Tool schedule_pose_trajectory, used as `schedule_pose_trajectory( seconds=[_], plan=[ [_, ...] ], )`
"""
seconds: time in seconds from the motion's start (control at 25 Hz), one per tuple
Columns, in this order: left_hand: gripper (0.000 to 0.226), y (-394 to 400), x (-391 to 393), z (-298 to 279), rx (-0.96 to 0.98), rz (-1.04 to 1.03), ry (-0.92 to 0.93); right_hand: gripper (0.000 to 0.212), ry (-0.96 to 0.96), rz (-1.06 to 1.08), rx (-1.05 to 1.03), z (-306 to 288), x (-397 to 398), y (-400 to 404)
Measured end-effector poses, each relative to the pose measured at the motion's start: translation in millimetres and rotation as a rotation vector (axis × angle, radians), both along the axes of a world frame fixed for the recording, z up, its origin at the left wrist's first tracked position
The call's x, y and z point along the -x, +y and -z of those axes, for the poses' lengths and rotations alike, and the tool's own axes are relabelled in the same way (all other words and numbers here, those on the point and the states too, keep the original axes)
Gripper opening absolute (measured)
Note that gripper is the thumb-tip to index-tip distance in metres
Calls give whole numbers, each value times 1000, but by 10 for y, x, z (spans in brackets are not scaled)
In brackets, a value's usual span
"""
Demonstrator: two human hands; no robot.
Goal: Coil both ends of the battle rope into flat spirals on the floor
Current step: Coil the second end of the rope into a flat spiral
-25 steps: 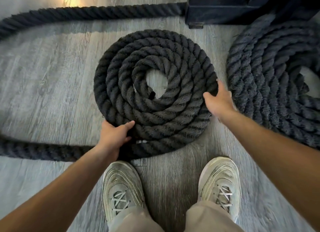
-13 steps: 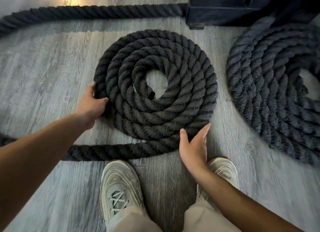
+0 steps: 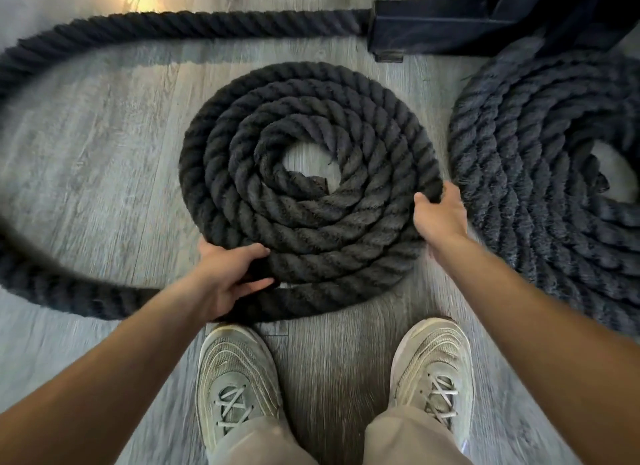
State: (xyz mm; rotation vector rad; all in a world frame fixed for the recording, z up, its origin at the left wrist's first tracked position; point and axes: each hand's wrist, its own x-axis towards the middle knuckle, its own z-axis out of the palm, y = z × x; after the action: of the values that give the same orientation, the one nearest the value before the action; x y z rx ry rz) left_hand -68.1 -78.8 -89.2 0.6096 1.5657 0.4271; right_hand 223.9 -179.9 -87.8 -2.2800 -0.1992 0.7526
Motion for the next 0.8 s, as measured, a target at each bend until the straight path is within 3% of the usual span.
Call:
schedule_pose_trajectory(
  seconds=[0.16,0.28,0.48,0.6,0.8],
  plan=[
    [76,74,-64,-55,51,-16,39,64,-36,-2,53,-13,79,-3],
    [77,432,52,-158,-107,61,195,70,-15,-15,48,54,572,-378],
    [68,827,145,-160,-224,177,235,89,67,-78,55,136,1266,-684],
    [71,802,218,-100,-217,162,212,84,117,-62,70,155,1248,-591],
    [94,677,269,-68,-155,98,154,72,225,-3,24,166,950,-441]
  ],
)
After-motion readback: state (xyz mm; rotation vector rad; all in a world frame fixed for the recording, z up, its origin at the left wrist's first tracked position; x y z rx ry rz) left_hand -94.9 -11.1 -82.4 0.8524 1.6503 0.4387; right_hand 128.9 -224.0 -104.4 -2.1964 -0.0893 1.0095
